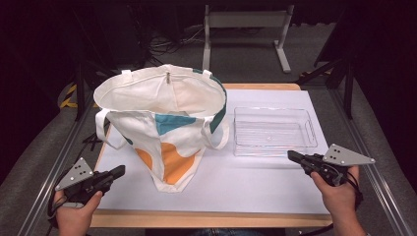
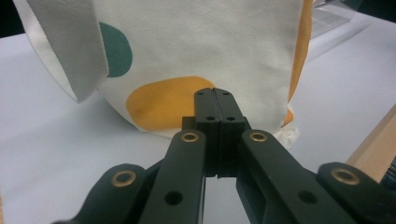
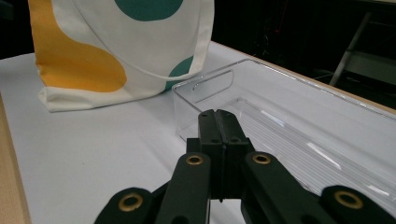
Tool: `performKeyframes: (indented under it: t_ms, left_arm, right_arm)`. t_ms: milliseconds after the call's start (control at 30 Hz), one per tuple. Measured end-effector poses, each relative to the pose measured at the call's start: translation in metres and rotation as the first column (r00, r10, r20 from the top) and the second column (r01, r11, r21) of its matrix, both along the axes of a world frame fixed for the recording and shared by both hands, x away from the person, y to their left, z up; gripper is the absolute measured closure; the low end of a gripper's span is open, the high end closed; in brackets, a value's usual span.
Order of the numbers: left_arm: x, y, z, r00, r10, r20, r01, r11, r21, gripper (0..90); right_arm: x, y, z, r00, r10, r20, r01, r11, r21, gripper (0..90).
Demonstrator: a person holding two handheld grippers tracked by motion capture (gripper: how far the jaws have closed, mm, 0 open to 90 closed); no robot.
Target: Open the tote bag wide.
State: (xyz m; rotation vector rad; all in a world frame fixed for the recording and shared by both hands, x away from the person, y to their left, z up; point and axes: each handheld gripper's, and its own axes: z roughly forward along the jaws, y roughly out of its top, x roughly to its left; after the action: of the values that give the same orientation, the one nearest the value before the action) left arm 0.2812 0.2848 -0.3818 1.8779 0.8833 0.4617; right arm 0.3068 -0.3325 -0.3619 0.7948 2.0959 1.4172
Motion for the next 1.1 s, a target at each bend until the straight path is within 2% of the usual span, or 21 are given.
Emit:
performKeyframes:
  t_ms: [200,367,600,633,667,700,733,767,900,1033,1100]
  left_arm:
    - [0.0,0.0,0.006,0.9997,-0.018,-0.016,0.017,0.9994,-0.031,90.0]
    - [0.001,-0.001,0.023,0.9994,-0.03,0.018,0.03,0.9992,-0.025,90.0]
    - [0.003,-0.004,0.041,0.9991,-0.027,0.034,0.028,0.999,-0.034,90.0]
    - [0.003,-0.005,0.045,0.9989,-0.031,0.036,0.033,0.9978,-0.058,90.0]
    - [0.003,-0.005,0.045,0.9989,-0.031,0.036,0.033,0.9978,-0.058,90.0]
    - [0.005,-0.005,0.05,0.998,-0.049,0.038,0.053,0.9939,-0.097,90.0]
    - [0.005,-0.006,0.052,0.9977,-0.057,0.036,0.061,0.9915,-0.115,90.0]
    - [0.005,-0.006,0.052,0.9977,-0.057,0.036,0.061,0.9915,-0.115,90.0]
    - [0.007,-0.009,0.07,0.9949,-0.065,0.077,0.073,0.9919,-0.104,90.0]
    - [0.008,-0.008,0.081,0.9935,-0.064,0.094,0.075,0.9903,-0.117,90.0]
    - [0.01,-0.007,0.091,0.9909,-0.065,0.118,0.079,0.989,-0.125,90.0]
  right_arm:
    - [0.003,0.005,0.008,0.9998,0.019,0.01,-0.019,1.0,0.015,90.0]
    - [0.007,0.012,0.022,0.9986,0.048,0.022,-0.048,0.999,0.022,90.0]
    - [0.015,0.023,0.036,0.9973,0.063,0.038,-0.064,0.998,0.017,90.0]
    - [0.018,0.026,0.04,0.9962,0.078,0.037,-0.079,0.997,0.023,90.0]
    - [0.02,0.028,0.043,0.9953,0.091,0.034,-0.092,0.995,0.03,90.0]
    - [0.021,0.03,0.046,0.994,0.104,0.033,-0.105,0.994,0.037,90.0]
    - [0.022,0.032,0.048,0.9925,0.118,0.034,-0.119,0.992,0.039,90.0]
    - [0.022,0.032,0.048,0.9925,0.118,0.034,-0.119,0.992,0.039,90.0]
    - [0.027,0.045,0.062,0.9863,0.157,0.051,-0.159,0.986,0.041,90.0]
    - [0.032,0.052,0.072,0.9807,0.188,0.053,-0.191,0.98,0.062,90.0]
    - [0.035,0.055,0.076,0.9785,0.199,0.054,-0.203,0.977,0.068,90.0]
